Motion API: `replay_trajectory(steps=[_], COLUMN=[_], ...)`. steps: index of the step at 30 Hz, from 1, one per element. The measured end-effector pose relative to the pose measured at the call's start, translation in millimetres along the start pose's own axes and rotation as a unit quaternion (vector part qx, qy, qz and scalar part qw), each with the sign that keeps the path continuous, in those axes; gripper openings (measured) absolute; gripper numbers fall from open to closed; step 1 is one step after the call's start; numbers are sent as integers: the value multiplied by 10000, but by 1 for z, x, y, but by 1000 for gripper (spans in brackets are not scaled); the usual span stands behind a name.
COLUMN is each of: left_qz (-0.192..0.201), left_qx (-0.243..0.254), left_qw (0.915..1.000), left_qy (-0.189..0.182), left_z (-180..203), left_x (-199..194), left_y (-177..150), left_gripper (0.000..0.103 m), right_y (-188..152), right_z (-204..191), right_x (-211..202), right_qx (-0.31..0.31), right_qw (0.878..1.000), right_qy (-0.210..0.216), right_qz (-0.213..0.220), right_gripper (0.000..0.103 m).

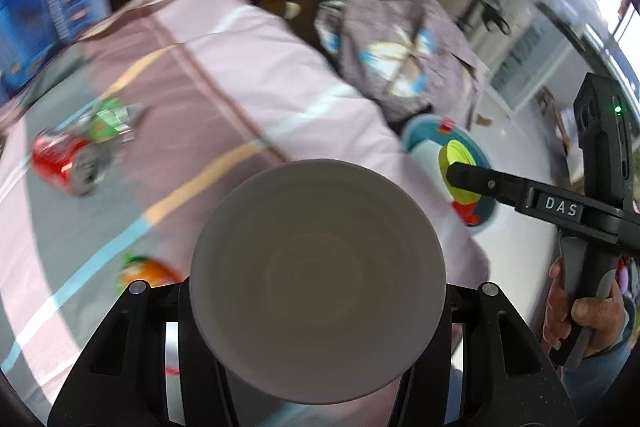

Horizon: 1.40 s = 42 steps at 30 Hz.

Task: Collect trash
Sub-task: 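Carry the bottle with the left tool while the right tool carries the lid to the teal bin, then open the left tool over the bin while the right tool releases the green lid into it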

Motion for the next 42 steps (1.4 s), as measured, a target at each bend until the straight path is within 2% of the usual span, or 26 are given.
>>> replay_trajectory(steps=[9,17,29,31,33,34,40,42], left_qz=[-410,-709,-1168,-1189,-1211,-1205,-1031,-970], left_qx=[765,1140,1208,1174,1131,1094,981,915], left_qw=[9957,9897,9838,9841,9845,9850,9887,9900], left_qy=[-334,-495,-620,-595,-566,-579,-478,-470], left_z=[99,152,191,192,190,189,178,174], left_x=[49,94,168,175,180,180,172,166], left_y=[16,30,44,47,50,51,57,59], left_gripper=[51,51,52,56,68,71,77,82], right_y=[7,-1,3,4,6,7,14,15], right_z=[114,169,203,205,207,208,208,206], right_x=[-43,-39,-16,-14,-11,-10,-2,0], right_qx=[943,1393,1645,1660,1674,1674,1593,1570], right_qw=[9944,9891,9851,9848,9845,9845,9858,9862], right_qy=[-256,-376,-489,-507,-528,-532,-529,-522], right_qz=[405,304,98,65,21,7,-73,-94], right_gripper=[53,54,54,54,54,54,54,54])
Point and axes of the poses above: each gripper's, at about its wrist camera, not at the fingertips, and x roughly the way its jaws point, z to its right, y to its top, the point moved 9 cm from there along x, roughly the way its jaws point, and after that the axes turned 1 degree about -y, right-handed, at the moved point
